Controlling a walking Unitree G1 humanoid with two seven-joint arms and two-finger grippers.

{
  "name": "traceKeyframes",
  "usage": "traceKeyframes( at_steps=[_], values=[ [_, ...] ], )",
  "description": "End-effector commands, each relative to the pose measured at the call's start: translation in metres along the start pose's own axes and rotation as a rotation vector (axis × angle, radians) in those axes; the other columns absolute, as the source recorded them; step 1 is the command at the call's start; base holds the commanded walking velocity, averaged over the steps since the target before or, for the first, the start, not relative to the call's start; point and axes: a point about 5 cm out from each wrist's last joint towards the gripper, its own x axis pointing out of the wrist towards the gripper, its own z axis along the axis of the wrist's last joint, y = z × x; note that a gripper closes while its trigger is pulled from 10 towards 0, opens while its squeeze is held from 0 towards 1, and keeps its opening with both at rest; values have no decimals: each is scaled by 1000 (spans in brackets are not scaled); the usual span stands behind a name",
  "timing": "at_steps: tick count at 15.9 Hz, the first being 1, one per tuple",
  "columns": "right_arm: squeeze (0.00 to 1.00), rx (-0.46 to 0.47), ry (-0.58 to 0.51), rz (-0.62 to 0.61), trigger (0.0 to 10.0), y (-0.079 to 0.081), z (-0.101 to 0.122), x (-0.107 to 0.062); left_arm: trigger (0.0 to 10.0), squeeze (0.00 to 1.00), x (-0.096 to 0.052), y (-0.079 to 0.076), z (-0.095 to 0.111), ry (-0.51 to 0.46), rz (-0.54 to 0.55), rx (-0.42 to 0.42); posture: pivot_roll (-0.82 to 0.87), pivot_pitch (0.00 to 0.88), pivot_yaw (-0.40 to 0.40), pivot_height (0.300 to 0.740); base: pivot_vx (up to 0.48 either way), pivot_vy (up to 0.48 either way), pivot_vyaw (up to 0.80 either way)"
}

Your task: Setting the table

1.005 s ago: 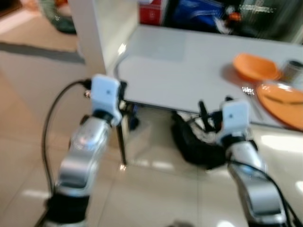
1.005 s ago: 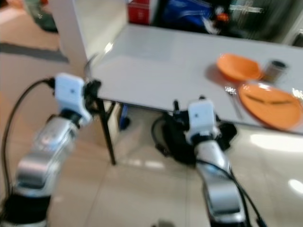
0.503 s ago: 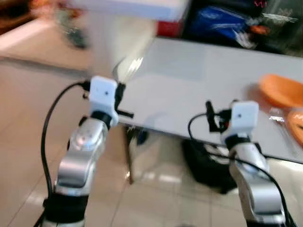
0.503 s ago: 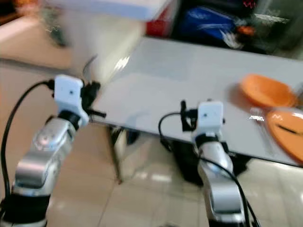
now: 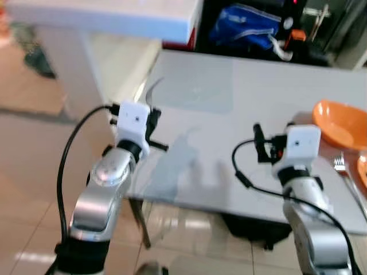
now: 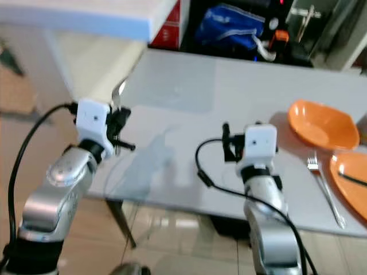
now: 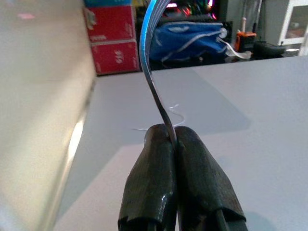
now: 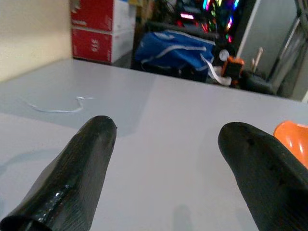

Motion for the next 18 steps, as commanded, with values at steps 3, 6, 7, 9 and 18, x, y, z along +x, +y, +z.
traceKeyframes(
  at_steps=[3, 6, 7, 9, 18],
  values=[
    [0, 20, 34, 3, 10000, -6, -1, -9, 10000, 0, 0, -4, -5, 112, -3, -71, 16, 89, -35, 740, 0, 0, 0],
    [0, 40, 45, 114, 10000, 4, 0, -18, 10000, 0, -1, 0, -1, 125, -18, -132, 21, 123, -51, 740, 0, 0, 0],
    [0, 62, 70, 148, 10000, 7, -3, -22, 10000, 0, 1, 5, -3, 152, 8, -179, 20, 129, -48, 740, 0, 0, 0],
    [0, 85, 88, 154, 10000, 5, -3, -26, 10000, 0, 1, 4, -1, 176, -28, -205, 8, 125, -40, 740, 0, 0, 0],
    [0, 218, 132, 269, 10000, 1, 2, -28, 10000, 0, 40, 2, -13, 427, -157, -301, -17, 104, -12, 740, 0, 0, 0]
  ],
)
